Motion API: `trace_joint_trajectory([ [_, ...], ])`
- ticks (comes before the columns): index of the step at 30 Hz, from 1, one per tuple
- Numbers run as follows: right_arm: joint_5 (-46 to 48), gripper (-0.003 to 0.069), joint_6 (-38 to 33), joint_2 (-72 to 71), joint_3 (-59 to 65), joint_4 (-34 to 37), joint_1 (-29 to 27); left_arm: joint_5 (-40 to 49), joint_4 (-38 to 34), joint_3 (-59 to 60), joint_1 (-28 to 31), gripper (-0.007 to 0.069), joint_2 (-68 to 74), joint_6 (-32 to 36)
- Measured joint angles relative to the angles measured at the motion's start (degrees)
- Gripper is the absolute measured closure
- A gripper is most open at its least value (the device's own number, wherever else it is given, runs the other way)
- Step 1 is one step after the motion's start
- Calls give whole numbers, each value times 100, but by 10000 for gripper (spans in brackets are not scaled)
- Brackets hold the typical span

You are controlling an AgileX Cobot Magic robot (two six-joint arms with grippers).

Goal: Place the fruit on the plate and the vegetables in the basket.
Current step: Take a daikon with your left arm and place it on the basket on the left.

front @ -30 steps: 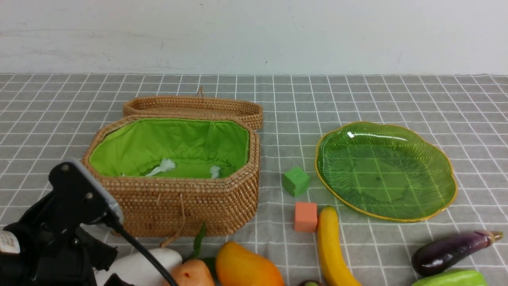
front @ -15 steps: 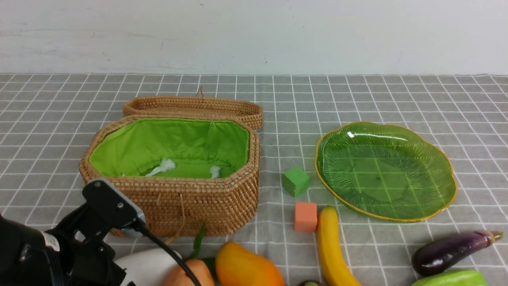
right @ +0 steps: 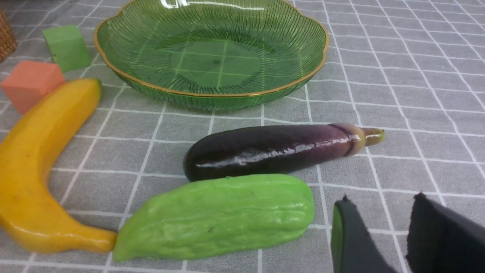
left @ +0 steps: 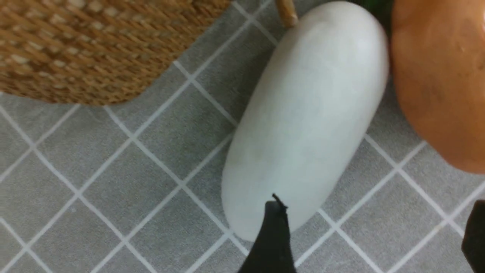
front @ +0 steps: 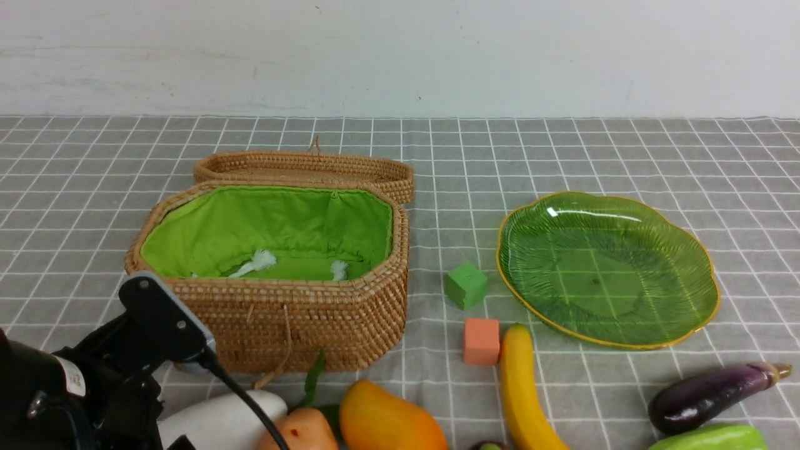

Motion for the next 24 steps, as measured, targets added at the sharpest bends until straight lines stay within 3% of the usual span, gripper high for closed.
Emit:
trace_joint_trajectory([
  [7,0,418,0,0,0,0,0,-756,404,-7,83,20,206,-413],
  [16,0,418,0,0,0,0,0,-887,937,-7,190,19,256,-1172],
  [24,0,418,0,0,0,0,0,-1084,1380,-7,190,19,256,-1447],
])
